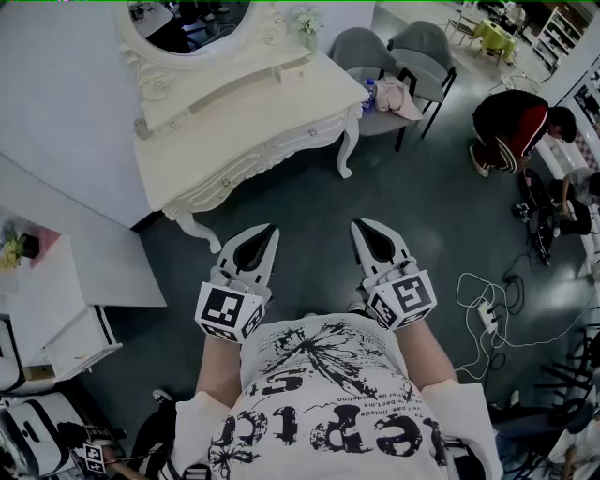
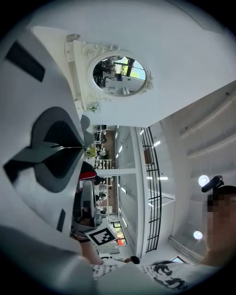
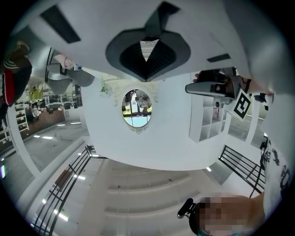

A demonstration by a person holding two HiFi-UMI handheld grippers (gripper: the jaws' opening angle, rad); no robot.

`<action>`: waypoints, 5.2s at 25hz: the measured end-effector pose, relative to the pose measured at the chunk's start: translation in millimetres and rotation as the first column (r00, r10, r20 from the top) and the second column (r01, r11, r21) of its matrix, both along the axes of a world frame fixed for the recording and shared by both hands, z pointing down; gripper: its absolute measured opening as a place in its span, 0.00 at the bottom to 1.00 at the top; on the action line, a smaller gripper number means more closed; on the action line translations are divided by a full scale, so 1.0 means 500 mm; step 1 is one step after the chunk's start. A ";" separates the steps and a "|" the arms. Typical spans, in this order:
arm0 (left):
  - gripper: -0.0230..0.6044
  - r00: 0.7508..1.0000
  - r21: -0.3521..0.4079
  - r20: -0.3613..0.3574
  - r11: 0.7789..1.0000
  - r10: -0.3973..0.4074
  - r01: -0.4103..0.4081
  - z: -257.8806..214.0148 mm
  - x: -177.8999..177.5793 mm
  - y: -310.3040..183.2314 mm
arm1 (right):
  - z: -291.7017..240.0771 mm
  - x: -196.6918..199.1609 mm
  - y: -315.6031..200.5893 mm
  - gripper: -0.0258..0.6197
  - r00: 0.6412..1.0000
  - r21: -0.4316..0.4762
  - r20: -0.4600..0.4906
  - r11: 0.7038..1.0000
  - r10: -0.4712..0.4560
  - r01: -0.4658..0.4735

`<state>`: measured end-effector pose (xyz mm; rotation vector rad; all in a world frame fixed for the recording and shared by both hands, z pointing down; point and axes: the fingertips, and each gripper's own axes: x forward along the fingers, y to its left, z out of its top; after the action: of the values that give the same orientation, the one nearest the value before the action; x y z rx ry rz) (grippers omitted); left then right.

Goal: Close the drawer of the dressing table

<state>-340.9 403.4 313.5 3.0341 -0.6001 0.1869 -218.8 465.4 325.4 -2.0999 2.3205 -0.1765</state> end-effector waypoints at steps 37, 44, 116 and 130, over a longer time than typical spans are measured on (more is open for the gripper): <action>0.07 0.957 -0.064 0.050 0.955 -0.286 0.289 0.058 0.175 -0.244 | 0.079 0.255 -0.284 0.07 0.988 -0.086 0.014 0.984 -0.154 0.155; 0.07 0.947 -0.082 0.036 0.944 -0.318 0.320 0.056 0.396 -0.317 | 0.077 0.483 -0.372 0.07 0.984 -0.120 0.004 0.977 -0.179 0.178; 0.07 0.765 -0.346 0.151 0.692 -0.626 0.634 0.359 0.560 -1.146 | 0.613 0.610 -1.377 0.23 0.925 -0.637 0.117 0.688 -0.361 0.349; 0.07 0.742 -0.356 0.102 0.673 -0.662 0.649 0.344 0.550 -1.167 | 0.616 0.608 -1.389 0.20 0.921 -0.648 0.132 0.672 -0.365 0.359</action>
<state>-65.8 -180.0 485.2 2.2653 -1.4218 0.1828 85.1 -229.1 633.3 -1.7567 2.9687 -1.1689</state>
